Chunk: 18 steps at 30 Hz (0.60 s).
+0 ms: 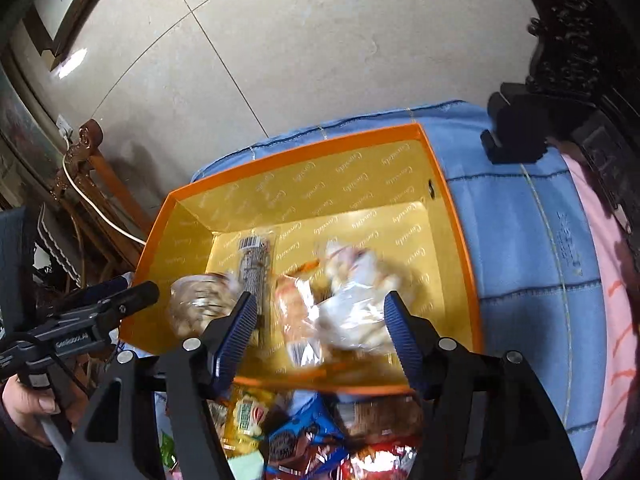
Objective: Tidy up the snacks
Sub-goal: 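Carry both white bags into the orange box and open both grippers, then move both grippers back over the snack pile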
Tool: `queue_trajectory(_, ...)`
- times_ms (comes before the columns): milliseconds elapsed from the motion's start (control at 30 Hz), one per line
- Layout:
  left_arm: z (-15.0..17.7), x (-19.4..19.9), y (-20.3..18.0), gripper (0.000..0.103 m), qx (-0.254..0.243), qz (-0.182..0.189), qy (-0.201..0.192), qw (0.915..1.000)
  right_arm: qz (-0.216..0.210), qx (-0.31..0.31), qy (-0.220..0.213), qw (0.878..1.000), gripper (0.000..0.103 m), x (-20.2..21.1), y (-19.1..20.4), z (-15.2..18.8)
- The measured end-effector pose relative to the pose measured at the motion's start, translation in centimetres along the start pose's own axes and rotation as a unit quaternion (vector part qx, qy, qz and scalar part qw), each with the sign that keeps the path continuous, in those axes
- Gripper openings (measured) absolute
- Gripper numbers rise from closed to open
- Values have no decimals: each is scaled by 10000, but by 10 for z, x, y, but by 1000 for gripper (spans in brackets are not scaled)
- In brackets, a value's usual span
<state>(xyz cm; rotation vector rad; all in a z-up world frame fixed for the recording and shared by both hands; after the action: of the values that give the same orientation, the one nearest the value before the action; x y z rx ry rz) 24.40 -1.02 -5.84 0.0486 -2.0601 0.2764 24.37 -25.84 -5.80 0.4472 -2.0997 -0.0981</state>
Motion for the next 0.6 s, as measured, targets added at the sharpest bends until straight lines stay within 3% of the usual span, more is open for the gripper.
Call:
queue_trajectory(200, 28, 15, 22, 86, 246, 11, 162, 9996, 34, -65, 91, 9999, 75, 28, 6, 39)
queue_trajectory(333, 61, 28, 35, 86, 349, -25, 333, 9988, -12, -231, 220, 9995, 77, 47, 10, 69)
queue_trajectory(467, 97, 36, 46, 88, 277, -52, 544, 9981, 60, -381, 289, 9988, 86, 64, 16, 97)
queue_trajectory(600, 128, 38, 62, 88, 285, -112, 771, 9966, -14, -492, 348, 9982, 89, 77, 28, 123)
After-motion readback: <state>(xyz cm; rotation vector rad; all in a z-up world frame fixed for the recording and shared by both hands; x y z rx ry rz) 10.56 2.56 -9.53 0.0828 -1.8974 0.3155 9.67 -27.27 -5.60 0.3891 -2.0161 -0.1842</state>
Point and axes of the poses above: each gripper's, at about its wrist camera, not at the fingertips, and x roughly against the way its jaws point, y to its left, z to its underside, the point moved 2 cm from there along -x, roughly the way its jaws point, and after that the axes turned 9 degrees about x, right-handed, at the moved point
